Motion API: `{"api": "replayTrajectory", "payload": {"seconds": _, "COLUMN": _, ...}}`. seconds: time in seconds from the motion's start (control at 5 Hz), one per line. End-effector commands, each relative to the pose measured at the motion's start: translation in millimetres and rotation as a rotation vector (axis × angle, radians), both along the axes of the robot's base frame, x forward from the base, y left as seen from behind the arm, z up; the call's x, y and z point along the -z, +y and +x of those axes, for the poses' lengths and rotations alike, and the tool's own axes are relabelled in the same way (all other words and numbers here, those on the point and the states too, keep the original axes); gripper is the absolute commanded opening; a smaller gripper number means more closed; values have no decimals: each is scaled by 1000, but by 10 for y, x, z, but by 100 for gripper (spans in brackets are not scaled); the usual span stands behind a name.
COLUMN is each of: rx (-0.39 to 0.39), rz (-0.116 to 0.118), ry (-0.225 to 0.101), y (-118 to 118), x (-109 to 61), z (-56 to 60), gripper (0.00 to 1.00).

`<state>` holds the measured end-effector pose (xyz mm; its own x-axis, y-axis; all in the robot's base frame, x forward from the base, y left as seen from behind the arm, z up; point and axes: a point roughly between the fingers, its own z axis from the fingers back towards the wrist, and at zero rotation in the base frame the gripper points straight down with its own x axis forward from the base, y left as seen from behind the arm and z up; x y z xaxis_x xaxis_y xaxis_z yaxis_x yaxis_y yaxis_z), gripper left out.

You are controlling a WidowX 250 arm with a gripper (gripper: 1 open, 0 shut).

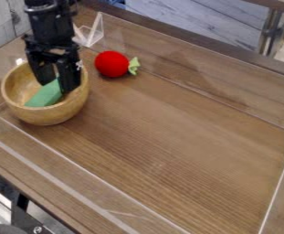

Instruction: Remove the green block from the brown bowl and put it on the table

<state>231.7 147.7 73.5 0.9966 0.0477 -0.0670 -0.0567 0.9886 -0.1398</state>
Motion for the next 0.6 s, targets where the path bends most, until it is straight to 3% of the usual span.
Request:
{"api": "replayTrajectory", "payload": {"seconds": 0.0, "rx": -59, "rz": 37, "ry": -42, "y": 123, "x": -128, "z": 102, "gripper": 100}}
{"api": "replayTrajectory", "payload": {"seconds": 0.2, "rx": -107, "rz": 39, "ry": -29, "y": 146, "x": -107, "z": 129, "gripper": 100}}
{"api": "replayTrajectory", "payload": {"seconds": 0.4, "rx": -164, "rz": 43, "ry": -15, "y": 193, "x": 21, "z": 214, "gripper": 100}}
